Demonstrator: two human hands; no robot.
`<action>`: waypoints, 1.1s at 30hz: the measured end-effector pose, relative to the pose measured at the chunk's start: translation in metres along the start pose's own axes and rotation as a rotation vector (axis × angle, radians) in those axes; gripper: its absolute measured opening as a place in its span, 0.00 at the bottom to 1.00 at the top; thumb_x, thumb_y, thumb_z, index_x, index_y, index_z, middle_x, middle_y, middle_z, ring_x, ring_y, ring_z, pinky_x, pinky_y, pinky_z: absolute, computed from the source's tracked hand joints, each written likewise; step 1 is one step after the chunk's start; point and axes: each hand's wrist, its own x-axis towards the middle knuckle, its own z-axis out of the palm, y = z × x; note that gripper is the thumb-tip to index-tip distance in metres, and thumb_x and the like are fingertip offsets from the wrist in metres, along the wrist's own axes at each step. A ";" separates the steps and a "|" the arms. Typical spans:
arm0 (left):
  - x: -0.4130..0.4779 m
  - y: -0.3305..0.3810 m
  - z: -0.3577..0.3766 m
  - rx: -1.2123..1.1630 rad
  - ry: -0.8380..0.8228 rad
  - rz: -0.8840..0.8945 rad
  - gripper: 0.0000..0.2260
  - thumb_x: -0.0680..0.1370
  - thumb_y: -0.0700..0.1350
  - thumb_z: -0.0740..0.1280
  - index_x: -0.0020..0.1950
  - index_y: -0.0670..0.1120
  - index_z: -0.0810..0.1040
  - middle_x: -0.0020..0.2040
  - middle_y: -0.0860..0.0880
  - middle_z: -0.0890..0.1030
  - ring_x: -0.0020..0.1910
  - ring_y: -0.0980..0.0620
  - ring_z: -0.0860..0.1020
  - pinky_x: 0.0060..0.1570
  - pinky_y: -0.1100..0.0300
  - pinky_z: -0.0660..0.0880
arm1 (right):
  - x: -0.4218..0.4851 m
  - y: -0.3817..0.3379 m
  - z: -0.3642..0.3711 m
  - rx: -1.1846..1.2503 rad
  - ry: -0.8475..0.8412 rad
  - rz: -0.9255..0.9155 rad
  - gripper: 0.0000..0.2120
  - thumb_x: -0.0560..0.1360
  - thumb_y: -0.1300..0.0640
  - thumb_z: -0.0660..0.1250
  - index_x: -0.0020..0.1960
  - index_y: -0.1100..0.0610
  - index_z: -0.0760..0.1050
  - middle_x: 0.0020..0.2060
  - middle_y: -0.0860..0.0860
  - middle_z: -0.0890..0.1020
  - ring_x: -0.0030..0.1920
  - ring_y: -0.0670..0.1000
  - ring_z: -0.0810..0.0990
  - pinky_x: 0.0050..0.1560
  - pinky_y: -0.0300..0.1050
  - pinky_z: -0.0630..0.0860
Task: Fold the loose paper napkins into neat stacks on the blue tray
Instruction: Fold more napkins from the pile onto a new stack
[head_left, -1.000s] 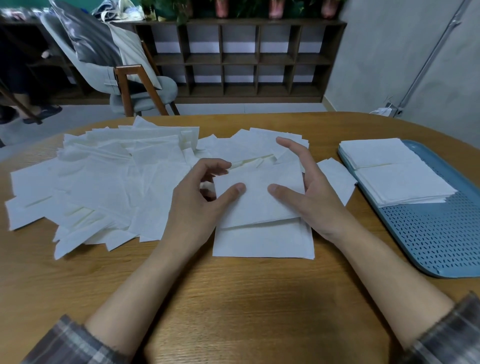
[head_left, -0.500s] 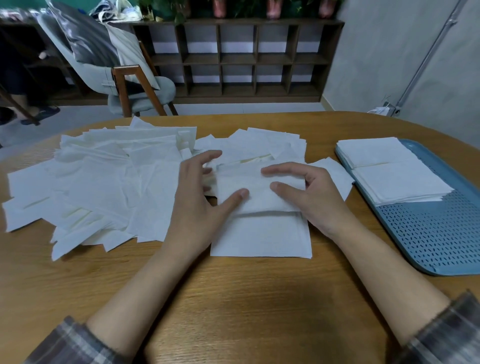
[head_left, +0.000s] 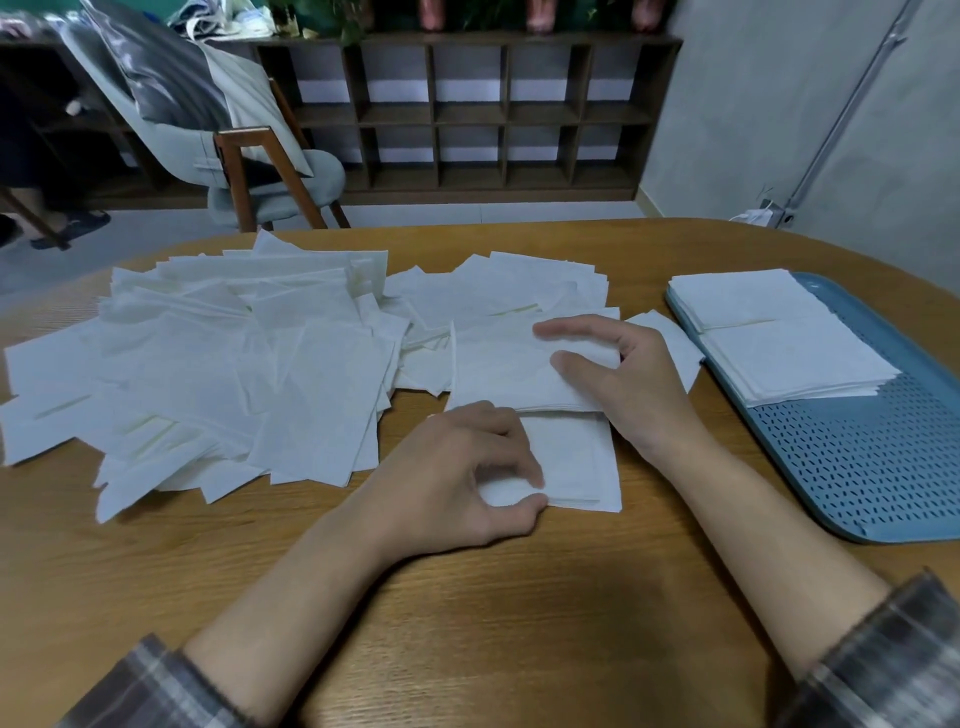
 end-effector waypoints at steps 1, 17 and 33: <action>0.000 0.001 0.000 -0.010 0.003 -0.004 0.03 0.76 0.51 0.77 0.48 0.53 0.88 0.47 0.59 0.82 0.51 0.57 0.80 0.51 0.53 0.77 | 0.000 0.000 0.000 0.001 -0.004 0.002 0.14 0.78 0.68 0.70 0.57 0.52 0.87 0.56 0.39 0.87 0.62 0.36 0.80 0.64 0.32 0.73; 0.005 0.002 -0.016 -0.346 0.418 -0.293 0.04 0.83 0.44 0.72 0.50 0.52 0.85 0.42 0.57 0.84 0.41 0.59 0.80 0.41 0.69 0.70 | -0.005 -0.005 0.003 0.137 -0.217 -0.004 0.20 0.78 0.41 0.65 0.56 0.54 0.86 0.58 0.46 0.87 0.65 0.45 0.81 0.70 0.47 0.71; 0.009 -0.007 -0.029 -0.502 0.584 -0.355 0.07 0.80 0.36 0.72 0.53 0.47 0.83 0.49 0.56 0.85 0.37 0.58 0.79 0.35 0.68 0.71 | -0.006 -0.010 0.003 0.282 -0.129 0.140 0.10 0.80 0.57 0.72 0.60 0.57 0.83 0.58 0.53 0.87 0.60 0.56 0.86 0.63 0.55 0.81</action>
